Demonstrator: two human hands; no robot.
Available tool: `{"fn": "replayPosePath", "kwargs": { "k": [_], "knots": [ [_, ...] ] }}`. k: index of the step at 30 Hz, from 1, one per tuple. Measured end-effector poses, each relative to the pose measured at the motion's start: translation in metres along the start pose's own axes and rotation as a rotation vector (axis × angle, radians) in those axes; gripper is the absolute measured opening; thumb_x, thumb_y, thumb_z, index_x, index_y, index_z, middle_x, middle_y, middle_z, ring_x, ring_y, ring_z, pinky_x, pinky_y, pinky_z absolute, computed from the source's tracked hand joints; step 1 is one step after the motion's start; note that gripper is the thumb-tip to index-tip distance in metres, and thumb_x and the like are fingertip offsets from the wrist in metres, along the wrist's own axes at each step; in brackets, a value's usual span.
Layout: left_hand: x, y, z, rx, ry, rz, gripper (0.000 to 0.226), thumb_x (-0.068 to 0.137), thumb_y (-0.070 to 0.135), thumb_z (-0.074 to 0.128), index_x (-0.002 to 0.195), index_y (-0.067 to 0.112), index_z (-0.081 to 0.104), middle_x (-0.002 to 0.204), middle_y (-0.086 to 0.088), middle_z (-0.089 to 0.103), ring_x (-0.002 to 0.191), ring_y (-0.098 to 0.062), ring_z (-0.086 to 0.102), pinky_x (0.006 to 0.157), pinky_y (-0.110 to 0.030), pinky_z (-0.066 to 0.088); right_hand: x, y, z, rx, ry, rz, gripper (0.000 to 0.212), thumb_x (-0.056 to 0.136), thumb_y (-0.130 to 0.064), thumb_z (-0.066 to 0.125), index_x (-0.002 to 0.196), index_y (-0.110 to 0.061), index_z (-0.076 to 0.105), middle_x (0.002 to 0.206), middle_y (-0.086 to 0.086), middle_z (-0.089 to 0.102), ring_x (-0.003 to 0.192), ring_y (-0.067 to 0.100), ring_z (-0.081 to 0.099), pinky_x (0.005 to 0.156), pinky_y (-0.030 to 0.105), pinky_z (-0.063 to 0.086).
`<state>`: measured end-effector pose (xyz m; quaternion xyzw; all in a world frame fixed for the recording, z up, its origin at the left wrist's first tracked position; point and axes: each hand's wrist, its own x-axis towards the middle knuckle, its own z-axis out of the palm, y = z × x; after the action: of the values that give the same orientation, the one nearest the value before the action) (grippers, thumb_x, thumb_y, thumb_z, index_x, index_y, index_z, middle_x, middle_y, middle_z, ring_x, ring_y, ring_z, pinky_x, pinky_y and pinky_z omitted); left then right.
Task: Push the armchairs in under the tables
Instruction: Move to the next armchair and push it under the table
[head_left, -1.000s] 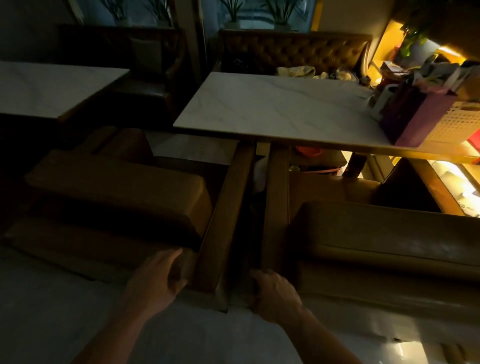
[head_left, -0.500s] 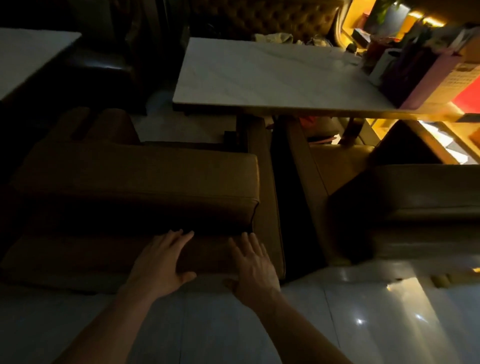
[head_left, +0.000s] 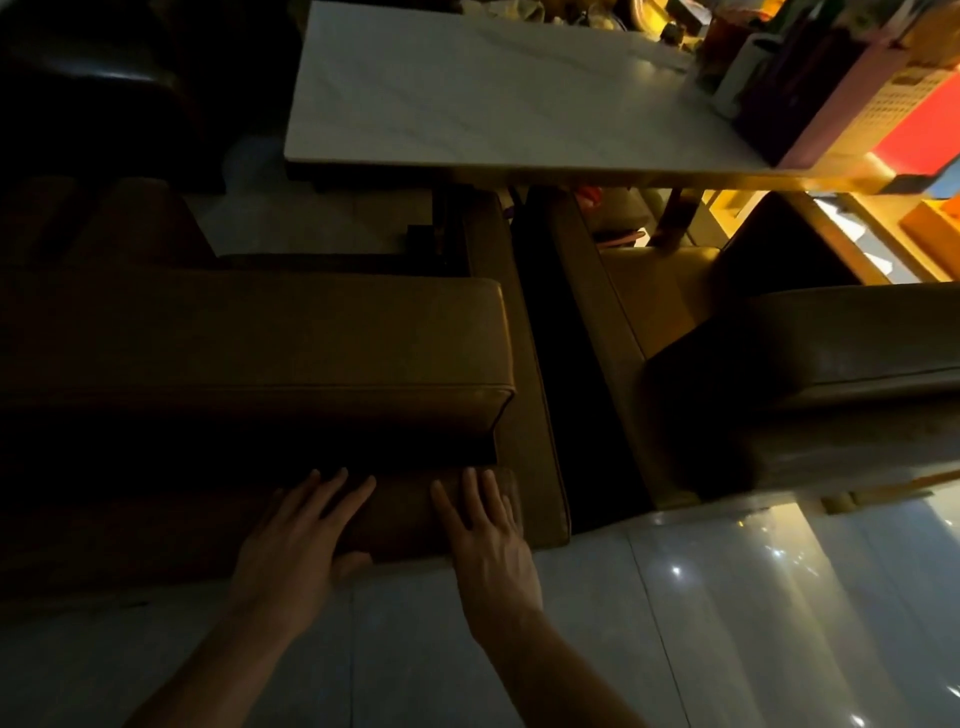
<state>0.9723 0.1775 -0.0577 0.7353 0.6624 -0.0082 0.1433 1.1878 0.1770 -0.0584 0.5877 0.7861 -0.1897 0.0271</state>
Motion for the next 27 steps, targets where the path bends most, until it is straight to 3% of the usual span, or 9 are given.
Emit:
{"fn": "replayPosePath", "kwargs": {
  "k": [7,18,23,27],
  "knots": [
    [0.007,0.005,0.002,0.002,-0.008,-0.006,0.078,0.090,0.060,0.051,0.152,0.047,0.006,0.163,0.012,0.011,0.149,-0.020,0.008,0.113,-0.045,0.030,0.005,0.007,-0.005,0.007,0.016,-0.001,0.090,0.096,-0.006,0.054,0.159,-0.029,-0.006,0.166,0.014,-0.015,0.151,0.036,-0.019,0.124,0.047,-0.002],
    [0.016,0.009,0.009,-0.016,0.038,0.000,0.079,0.084,0.052,0.066,0.151,0.040,0.027,0.159,0.005,0.029,0.146,-0.026,0.022,0.118,-0.047,0.022,0.010,0.013,-0.003,0.006,0.042,0.017,0.090,0.094,-0.006,0.057,0.160,-0.028,0.000,0.166,0.016,-0.010,0.152,0.036,-0.016,0.125,0.049,0.001],
    [0.018,0.010,0.006,-0.008,0.007,-0.019,0.081,0.084,0.054,0.065,0.152,0.042,0.023,0.160,0.005,0.025,0.147,-0.025,0.018,0.118,-0.048,0.021,0.010,0.012,-0.010,-0.028,0.023,0.023,0.090,0.094,-0.008,0.058,0.160,-0.027,0.000,0.166,0.016,-0.010,0.152,0.036,-0.015,0.125,0.049,0.003],
    [0.016,0.019,-0.002,-0.014,-0.059,-0.051,0.085,0.085,0.055,0.064,0.153,0.041,0.016,0.162,0.005,0.016,0.148,-0.024,0.010,0.116,-0.047,0.024,0.008,0.009,-0.020,-0.049,-0.001,0.021,0.081,0.098,-0.020,0.056,0.160,-0.025,0.003,0.167,0.016,-0.005,0.153,0.036,-0.009,0.125,0.050,0.006]
  ]
}}
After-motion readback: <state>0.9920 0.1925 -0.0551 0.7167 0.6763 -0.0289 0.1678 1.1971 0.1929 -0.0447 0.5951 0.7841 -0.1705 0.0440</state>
